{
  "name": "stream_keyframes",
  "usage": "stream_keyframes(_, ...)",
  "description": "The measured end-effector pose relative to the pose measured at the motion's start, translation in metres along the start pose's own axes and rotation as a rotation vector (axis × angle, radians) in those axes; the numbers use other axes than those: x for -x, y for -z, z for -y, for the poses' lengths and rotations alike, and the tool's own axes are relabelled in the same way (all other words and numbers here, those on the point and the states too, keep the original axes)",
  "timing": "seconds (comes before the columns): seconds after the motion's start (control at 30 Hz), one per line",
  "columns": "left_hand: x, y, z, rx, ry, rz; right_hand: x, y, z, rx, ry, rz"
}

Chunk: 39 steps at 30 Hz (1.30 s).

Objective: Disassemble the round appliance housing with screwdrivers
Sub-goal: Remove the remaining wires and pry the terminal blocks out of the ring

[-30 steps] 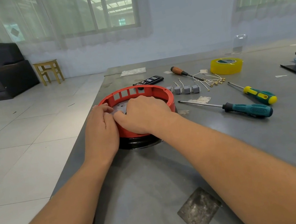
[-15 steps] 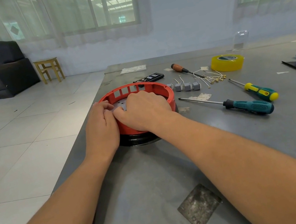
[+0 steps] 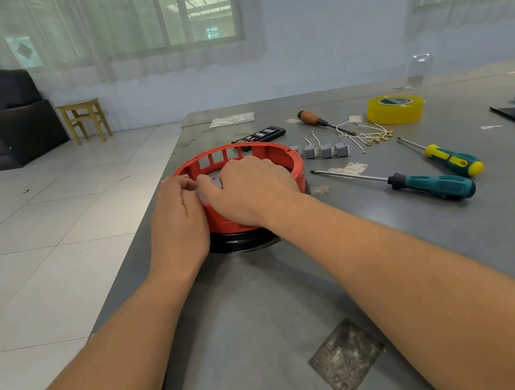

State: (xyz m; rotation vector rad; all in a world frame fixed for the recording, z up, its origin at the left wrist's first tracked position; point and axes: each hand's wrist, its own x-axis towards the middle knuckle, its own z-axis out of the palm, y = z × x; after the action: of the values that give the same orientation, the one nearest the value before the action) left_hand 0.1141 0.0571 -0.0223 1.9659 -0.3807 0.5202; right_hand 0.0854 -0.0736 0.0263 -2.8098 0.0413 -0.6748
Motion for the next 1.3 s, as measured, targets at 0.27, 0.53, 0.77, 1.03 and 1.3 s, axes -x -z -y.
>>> stream_keyframes(0.27,0.003,0.003,0.000,0.011,-0.025,0.048,0.017,0.027,-0.051,-0.221,0.145,-0.362)
stream_keyframes(0.53,-0.003,0.010,-0.008,-0.124,-0.090,0.051,0.030,-0.010,-0.091,-0.227,-0.022,-0.251)
stream_keyframes(0.77,-0.023,-0.004,-0.070,-0.302,-0.194,0.411,0.031,-0.013,-0.092,-0.236,-0.021,-0.251)
stream_keyframes(1.03,-0.048,-0.046,-0.087,-0.489,0.050,0.771,0.029,-0.014,-0.094,-0.240,-0.015,-0.250)
stream_keyframes(1.3,-0.045,-0.051,-0.090,-0.483,0.085,0.761,0.028,-0.015,-0.097,-0.245,-0.018,-0.229)
